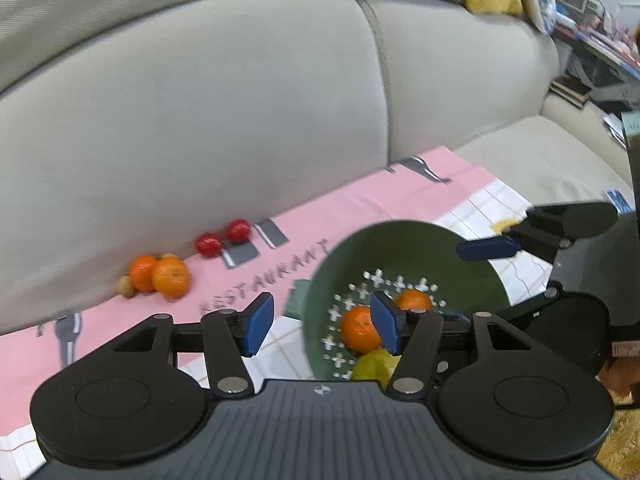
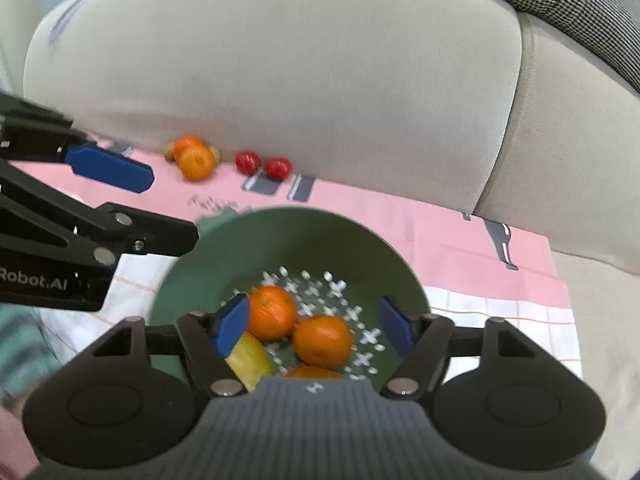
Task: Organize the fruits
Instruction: 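Move both tools back toward the remaining fruit row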
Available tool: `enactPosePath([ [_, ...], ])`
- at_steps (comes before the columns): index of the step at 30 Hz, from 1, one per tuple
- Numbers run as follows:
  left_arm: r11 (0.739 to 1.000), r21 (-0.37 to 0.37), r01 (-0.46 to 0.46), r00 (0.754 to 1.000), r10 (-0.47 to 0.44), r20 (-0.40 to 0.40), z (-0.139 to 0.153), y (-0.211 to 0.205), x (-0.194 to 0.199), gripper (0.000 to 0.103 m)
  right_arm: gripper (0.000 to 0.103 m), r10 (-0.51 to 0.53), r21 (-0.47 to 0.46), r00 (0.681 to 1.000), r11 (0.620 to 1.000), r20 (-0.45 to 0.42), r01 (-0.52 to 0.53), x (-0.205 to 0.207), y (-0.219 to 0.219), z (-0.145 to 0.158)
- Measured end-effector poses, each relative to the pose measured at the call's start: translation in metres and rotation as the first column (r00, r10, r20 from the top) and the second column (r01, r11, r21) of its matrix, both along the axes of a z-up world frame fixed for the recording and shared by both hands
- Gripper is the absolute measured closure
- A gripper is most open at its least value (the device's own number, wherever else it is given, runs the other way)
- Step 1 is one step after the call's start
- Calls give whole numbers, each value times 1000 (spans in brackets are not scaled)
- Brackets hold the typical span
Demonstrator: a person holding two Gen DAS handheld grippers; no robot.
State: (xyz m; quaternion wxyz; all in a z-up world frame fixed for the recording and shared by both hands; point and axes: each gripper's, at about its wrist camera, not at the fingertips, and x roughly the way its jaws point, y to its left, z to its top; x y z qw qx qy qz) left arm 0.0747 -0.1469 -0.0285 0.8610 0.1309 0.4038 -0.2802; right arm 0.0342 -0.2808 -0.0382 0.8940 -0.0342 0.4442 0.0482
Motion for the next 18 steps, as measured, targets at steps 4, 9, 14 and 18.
enactPosePath([
  [4, 999, -14, -47, 999, 48, 26, 10, 18, 2, 37, 31, -21, 50, 999, 999, 28, 19, 4, 15, 7],
  [9, 991, -43, -124, 991, 125, 41, 20, 46, 8, 37, 28, -16, 85, 998, 996, 57, 11, 11, 36, 16],
  [14, 975, -70, -209, 976, 213, 45, 25, 75, 17, 37, 28, -11, 113, 998, 994, 66, 4, 21, 57, 19],
  [18, 960, -99, -263, 963, 268, 35, 26, 96, 25, 37, 26, -4, 127, 998, 992, 64, -4, 30, 73, 19],
])
